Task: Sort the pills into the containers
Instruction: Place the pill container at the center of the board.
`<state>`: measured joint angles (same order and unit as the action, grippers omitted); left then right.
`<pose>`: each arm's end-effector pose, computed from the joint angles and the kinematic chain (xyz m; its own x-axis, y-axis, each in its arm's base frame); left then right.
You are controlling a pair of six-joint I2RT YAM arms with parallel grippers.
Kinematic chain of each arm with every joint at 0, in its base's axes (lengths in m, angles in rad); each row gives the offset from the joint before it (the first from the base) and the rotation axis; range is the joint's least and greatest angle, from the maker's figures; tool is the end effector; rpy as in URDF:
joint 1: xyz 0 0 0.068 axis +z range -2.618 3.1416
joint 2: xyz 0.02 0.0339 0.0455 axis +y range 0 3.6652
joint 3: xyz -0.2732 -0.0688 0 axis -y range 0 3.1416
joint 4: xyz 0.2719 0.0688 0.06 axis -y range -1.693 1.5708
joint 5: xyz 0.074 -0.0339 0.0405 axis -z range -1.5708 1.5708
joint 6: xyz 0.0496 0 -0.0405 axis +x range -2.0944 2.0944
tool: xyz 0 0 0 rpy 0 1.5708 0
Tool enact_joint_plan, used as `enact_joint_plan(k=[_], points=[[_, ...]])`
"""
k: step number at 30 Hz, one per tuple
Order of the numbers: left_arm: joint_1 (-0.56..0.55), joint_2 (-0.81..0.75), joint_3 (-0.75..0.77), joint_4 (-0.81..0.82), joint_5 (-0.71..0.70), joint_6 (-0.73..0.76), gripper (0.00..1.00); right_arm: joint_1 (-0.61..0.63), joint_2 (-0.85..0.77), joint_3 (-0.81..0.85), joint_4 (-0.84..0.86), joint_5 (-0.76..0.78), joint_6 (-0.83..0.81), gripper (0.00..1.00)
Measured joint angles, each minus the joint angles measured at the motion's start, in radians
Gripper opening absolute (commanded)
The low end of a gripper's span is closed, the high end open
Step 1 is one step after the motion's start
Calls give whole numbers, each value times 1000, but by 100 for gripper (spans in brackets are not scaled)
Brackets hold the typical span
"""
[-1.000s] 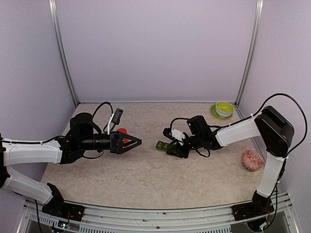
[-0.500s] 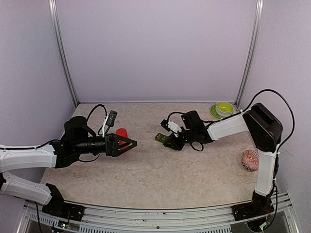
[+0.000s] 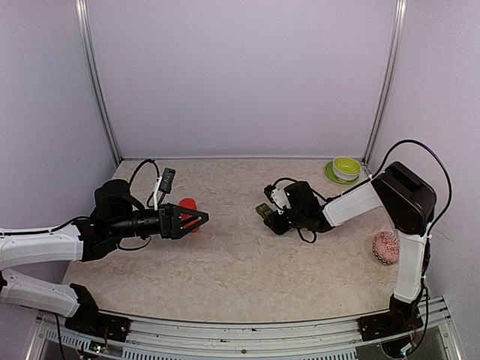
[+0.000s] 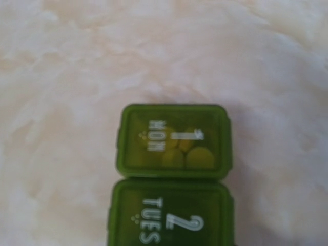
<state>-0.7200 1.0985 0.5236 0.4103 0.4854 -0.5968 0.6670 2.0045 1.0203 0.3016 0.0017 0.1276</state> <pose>0.1898 -0.1973 0.2400 -0.6241 -0.1138 -0.7730 0.6994 0.3597 -0.6176 0.3388 0.2667 0.0902 -0.5702 -0.2870 -0.7698 -0.5495 0.8298 0.0977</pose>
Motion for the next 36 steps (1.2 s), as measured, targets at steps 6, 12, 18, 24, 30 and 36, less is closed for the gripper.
enact_joint_plan(k=[6,12,18,24,30,36], points=[[0,0,-15,0,-8,-11,99,32,0,-2,-1,66,71,56],[0,4,-15,1,-16,-23,99,81,2,14,-23,84,106,66],[0,17,-15,8,-16,-27,99,108,1,19,-39,95,120,70],[1,23,-15,8,-23,-24,99,110,1,28,-64,122,120,76],[2,23,-14,6,-42,2,99,107,-43,1,-92,133,116,90],[14,23,-14,-1,-53,19,99,97,-156,-46,-140,141,98,93]])
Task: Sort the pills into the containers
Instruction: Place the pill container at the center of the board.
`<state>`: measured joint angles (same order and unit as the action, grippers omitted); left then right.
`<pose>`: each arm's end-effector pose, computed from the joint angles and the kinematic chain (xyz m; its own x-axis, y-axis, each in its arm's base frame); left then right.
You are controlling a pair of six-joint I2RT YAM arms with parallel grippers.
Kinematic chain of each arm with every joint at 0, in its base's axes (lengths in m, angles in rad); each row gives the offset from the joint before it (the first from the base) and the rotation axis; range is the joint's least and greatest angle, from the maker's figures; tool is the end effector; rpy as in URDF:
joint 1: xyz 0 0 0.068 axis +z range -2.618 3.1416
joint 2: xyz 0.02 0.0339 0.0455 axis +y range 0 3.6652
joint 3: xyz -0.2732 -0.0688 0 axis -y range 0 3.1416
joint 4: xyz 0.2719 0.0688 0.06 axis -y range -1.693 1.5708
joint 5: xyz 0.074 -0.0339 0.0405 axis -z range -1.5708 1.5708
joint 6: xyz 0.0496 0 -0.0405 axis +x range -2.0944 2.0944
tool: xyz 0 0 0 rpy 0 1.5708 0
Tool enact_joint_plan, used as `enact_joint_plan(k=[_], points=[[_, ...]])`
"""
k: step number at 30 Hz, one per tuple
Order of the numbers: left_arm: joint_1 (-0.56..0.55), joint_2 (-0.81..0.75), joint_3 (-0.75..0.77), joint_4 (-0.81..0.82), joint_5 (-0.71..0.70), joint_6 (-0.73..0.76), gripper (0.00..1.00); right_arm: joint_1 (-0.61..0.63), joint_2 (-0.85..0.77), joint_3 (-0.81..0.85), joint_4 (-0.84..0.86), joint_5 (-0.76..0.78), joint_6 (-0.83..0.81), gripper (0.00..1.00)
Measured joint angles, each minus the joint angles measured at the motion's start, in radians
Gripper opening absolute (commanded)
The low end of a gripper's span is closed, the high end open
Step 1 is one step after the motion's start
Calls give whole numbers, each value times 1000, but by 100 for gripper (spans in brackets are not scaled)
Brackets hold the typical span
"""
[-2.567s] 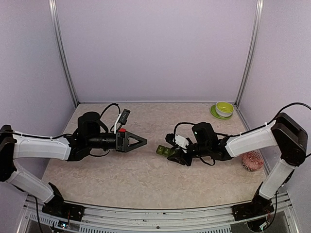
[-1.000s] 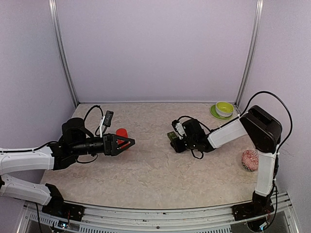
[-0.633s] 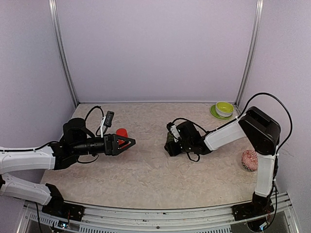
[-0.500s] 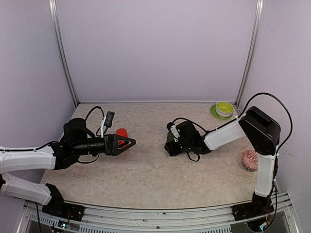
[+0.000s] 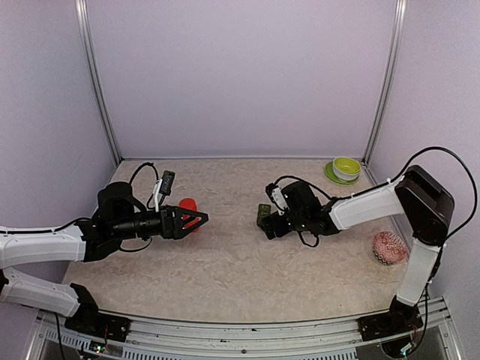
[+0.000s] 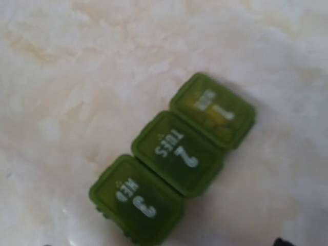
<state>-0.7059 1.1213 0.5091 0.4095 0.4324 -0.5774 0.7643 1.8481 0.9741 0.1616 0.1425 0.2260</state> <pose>0.1957 -0.1941 0.2284 -0.6204 -0.1224 -0.7747 0.6716 0.4271 -0.6054 0.2997 0.2776 0.1258 -0.5960 -0.2641 -0.7583 -0.4863 0.8702 0.0791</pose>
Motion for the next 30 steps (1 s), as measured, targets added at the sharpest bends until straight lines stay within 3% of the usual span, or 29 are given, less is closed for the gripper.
enact_joint_plan(k=[6,16,30], points=[[1,5,0,-1,-6,11,99,-27,-141,-91,-13,19,-2,100],[9,-26,0,-71,-109,100,99,-42,-433,-249,-56,47,-5,100],[14,-87,1,-210,-520,183,99,-116,-886,-364,-210,85,15,100]])
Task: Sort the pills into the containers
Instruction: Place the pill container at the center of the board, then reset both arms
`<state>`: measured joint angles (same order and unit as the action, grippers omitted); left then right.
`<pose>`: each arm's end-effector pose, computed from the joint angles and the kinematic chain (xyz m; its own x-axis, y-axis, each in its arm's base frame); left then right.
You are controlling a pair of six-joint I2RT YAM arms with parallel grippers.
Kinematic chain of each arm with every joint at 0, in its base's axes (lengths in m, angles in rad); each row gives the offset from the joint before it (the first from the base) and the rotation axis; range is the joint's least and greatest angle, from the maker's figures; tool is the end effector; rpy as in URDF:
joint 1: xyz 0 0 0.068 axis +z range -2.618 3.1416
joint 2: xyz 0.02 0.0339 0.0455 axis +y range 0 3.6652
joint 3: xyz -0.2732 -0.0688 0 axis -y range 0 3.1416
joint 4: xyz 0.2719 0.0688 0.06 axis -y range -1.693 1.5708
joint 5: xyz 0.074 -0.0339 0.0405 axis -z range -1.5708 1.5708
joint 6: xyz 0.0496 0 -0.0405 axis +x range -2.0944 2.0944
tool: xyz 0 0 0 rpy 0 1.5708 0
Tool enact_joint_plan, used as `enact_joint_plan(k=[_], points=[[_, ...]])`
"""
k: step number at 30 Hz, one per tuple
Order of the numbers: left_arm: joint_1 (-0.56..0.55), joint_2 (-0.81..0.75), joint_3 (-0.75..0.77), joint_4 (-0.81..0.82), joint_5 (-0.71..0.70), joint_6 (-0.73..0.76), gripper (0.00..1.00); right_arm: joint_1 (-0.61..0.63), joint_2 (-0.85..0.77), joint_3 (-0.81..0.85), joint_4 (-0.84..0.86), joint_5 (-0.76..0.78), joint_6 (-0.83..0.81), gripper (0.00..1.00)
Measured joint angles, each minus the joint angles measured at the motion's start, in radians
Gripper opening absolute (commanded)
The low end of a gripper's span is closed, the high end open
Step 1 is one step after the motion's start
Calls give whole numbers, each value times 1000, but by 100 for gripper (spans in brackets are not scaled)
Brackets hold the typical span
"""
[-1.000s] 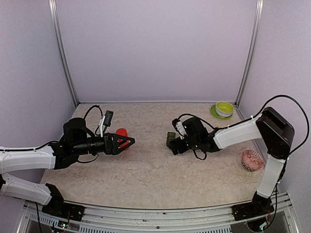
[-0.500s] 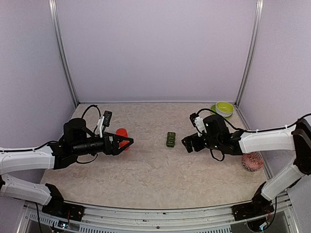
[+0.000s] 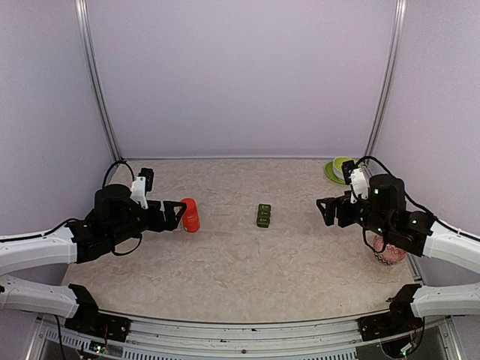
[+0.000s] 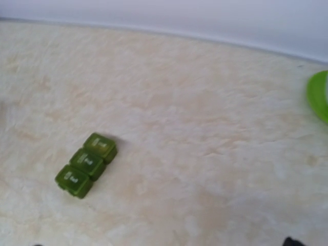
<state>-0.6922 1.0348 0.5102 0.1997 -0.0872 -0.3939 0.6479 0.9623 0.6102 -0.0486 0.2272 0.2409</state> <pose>0.2051 -0.1644 0.2247 -0.4466 -0.1264 -0.8858 0.4341 0.8350 -0.3380 0.2080 0.1434 0.2525 -0.4029 -0.0134 -0.9152 -0.3362 0.9322 0.1344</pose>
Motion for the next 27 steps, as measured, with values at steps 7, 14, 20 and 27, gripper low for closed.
enact_joint_plan(k=[7,14,20,27], points=[[2,-72,0,-46,-224,3,99,-10,-196,-21,-70,70,5,100],[2,-179,0,-47,-289,5,99,-11,-267,-23,-114,130,0,100],[2,-183,0,-63,-288,6,99,-11,-283,-39,-127,145,-13,100],[2,-184,0,-67,-283,6,99,-11,-336,-63,-124,159,-41,100]])
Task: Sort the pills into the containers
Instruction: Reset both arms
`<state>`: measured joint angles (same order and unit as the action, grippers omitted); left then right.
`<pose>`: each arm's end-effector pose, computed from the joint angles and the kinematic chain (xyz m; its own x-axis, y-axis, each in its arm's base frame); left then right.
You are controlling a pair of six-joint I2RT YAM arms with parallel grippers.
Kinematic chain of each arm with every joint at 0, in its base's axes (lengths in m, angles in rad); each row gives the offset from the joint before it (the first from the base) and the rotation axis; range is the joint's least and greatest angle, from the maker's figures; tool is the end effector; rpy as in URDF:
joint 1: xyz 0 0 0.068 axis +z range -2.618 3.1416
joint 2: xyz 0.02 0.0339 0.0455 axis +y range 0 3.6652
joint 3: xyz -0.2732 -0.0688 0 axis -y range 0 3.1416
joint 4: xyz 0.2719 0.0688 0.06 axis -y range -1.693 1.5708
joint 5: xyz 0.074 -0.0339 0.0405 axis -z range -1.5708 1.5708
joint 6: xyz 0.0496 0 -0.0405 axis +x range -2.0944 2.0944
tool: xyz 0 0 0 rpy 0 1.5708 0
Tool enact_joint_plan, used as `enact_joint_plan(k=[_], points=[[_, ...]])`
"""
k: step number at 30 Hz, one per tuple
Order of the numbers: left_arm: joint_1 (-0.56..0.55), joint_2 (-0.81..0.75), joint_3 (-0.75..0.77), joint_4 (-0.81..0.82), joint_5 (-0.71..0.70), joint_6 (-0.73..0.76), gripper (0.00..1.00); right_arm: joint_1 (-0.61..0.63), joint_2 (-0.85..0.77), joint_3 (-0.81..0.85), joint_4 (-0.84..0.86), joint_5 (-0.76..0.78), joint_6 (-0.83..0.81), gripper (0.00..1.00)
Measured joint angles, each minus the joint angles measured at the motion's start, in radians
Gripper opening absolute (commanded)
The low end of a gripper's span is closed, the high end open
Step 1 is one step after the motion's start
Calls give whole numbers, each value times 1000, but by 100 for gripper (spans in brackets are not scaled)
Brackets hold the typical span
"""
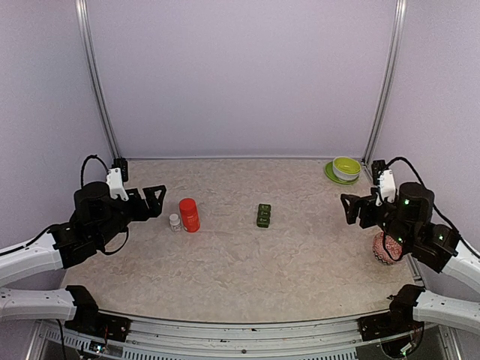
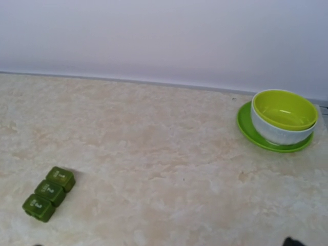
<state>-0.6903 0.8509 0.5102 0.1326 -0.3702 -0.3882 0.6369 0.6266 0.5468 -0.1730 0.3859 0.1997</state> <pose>0.1917 -0.1351 0.2598 -0.2688 -0.2356 -0.9339 0.2365 0.9238 -0.3012 0.1644 0.0984 0.2818 -0.2483 0.0450 -0.9676 -0.2130 0.9719 0.0998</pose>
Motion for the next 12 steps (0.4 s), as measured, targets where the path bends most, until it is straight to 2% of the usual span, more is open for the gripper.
enact_joint_plan(k=[12], points=[[0,3,0,0,11,0,99,0,-58,0,4,24,-27,100]])
